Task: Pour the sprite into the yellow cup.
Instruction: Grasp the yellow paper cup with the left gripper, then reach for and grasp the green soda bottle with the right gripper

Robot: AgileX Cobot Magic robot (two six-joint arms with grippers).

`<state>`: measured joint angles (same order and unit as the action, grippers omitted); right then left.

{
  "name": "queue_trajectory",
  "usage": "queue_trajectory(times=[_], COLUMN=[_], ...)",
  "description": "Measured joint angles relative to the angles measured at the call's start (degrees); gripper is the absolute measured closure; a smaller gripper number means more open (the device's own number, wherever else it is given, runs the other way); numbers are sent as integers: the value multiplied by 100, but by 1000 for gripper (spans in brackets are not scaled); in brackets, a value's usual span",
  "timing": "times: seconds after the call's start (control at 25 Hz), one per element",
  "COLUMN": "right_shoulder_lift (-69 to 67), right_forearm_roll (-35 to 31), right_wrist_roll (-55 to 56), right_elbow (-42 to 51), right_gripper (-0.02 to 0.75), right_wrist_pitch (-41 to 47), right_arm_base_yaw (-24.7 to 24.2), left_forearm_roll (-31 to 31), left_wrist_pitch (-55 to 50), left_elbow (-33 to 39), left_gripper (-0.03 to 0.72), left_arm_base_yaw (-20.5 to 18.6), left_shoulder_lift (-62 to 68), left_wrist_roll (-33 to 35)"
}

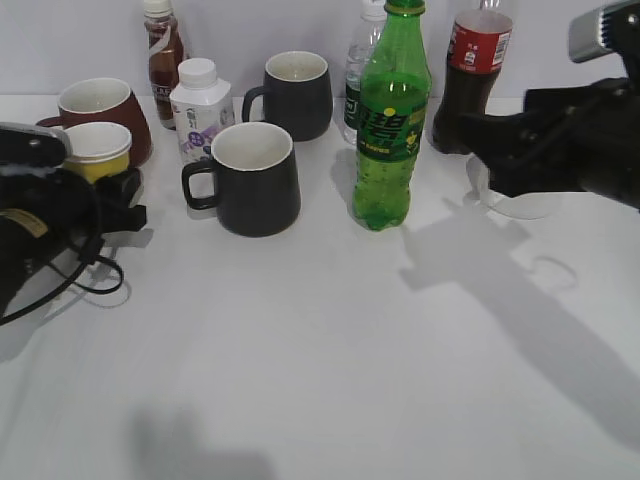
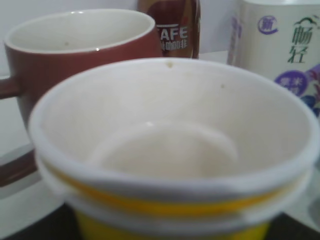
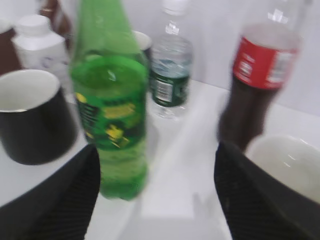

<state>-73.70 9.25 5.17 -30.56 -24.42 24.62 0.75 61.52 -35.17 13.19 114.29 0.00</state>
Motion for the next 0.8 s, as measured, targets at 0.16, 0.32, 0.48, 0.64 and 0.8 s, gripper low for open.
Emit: queue_trajectory(times=[0.16,0.32,0.48,0.64,0.8], right_shoulder_lift=[-372,-1010,-1647,-2285,-2829], right_forearm_roll=[653,774,830,1048,1063], right_wrist_roll=[535,622,675,694,707], right_elbow=[-52,-180,-416,-730,-1066], right_gripper=[194,136,120,118,118], right_wrist_pitch=[-562,-937,-1322,-1720,-1761], right_arm_base_yaw=[0,0,0,0,0], left_forearm_roll=[16,274,884,1449,2198], left_wrist_pitch=[-32,-26,-54,-384,-740], left_elbow=[444,1039,1574,1810,1817], left_gripper=[304,307,307,309,309], left_arm_base_yaw=[0,0,103,321,521], left_shoulder_lift=[-621,-1545,-2485,-3197,-3624], left_wrist_roll=[0,0,-94,-724,-958])
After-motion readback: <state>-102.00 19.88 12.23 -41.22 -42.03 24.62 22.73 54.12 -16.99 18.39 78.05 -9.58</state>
